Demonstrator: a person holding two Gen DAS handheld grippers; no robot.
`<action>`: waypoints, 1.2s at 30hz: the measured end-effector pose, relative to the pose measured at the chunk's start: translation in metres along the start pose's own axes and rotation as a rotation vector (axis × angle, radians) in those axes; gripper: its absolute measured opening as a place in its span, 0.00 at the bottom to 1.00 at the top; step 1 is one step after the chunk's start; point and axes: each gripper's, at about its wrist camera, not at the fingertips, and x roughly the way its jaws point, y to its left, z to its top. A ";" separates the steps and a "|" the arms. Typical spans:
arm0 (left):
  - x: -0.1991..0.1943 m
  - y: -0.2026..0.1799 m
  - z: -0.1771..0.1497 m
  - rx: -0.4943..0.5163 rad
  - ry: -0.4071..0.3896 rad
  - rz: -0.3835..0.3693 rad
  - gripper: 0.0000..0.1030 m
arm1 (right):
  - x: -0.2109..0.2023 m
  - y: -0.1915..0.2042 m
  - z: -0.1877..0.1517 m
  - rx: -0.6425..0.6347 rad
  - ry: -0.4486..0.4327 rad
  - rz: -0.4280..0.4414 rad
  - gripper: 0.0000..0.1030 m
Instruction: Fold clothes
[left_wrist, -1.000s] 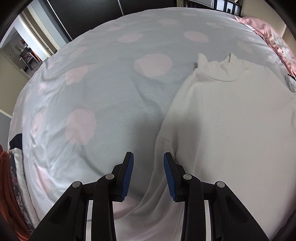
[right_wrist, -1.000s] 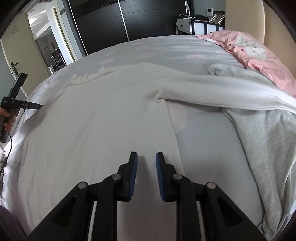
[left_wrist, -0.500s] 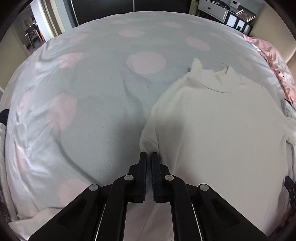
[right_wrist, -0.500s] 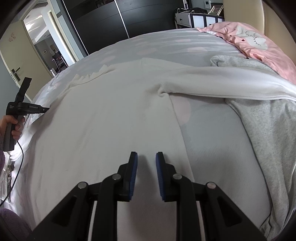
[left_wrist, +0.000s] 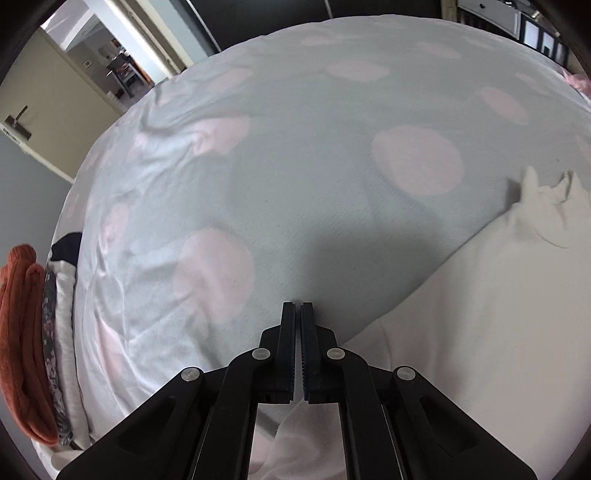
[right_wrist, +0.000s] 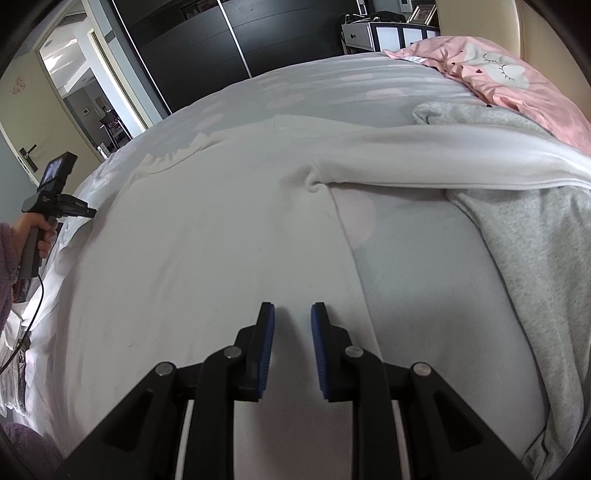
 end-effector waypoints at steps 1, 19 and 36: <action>-0.006 0.005 -0.004 0.010 -0.005 -0.012 0.04 | 0.000 -0.001 0.000 0.003 0.001 0.004 0.20; -0.048 0.058 -0.128 0.131 0.007 -0.144 0.48 | -0.010 -0.001 -0.003 0.021 0.018 0.034 0.20; -0.047 0.082 -0.128 0.050 -0.029 -0.206 0.56 | -0.001 0.003 -0.003 0.006 0.032 0.031 0.20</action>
